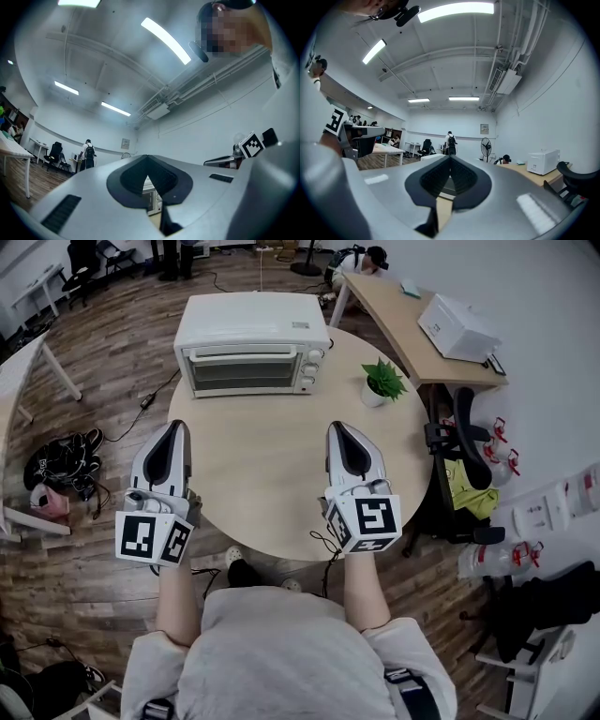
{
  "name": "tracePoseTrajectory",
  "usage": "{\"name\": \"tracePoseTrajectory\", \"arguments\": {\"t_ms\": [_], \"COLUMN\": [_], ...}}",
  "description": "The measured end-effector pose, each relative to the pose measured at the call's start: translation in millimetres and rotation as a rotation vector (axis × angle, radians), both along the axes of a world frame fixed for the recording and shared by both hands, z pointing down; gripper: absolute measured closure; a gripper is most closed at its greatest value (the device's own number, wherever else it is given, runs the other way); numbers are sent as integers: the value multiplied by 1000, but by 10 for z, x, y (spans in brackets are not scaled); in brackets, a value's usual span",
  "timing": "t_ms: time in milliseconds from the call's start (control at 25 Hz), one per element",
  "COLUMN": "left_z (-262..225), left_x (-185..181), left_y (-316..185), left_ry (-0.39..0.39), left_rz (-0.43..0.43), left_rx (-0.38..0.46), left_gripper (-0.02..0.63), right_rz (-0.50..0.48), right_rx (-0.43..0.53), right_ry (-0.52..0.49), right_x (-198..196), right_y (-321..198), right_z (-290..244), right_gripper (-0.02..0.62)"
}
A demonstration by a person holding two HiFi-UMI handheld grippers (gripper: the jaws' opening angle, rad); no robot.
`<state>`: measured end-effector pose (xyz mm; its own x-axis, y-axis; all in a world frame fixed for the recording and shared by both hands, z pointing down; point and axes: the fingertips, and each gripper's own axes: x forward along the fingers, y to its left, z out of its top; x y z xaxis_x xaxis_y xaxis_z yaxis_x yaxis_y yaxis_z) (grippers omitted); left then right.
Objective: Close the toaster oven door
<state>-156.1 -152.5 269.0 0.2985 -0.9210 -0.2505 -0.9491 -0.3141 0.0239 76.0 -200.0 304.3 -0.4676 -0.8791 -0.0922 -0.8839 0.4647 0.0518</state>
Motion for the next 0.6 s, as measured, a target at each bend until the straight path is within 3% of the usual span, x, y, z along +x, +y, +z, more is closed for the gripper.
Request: {"name": "tracePoseTrajectory", "arguments": {"t_ms": [600], "left_z": [-36], "left_x": [230], "left_y": [302], "left_ry": [-8], "left_rz": [-30], "left_rx": [7], "left_gripper": [600], "right_rz": [-15], "right_rx": [31], "right_ry": [-11], "right_x": [240], "right_y": [262], "right_z": [-74], "right_gripper": [586]}}
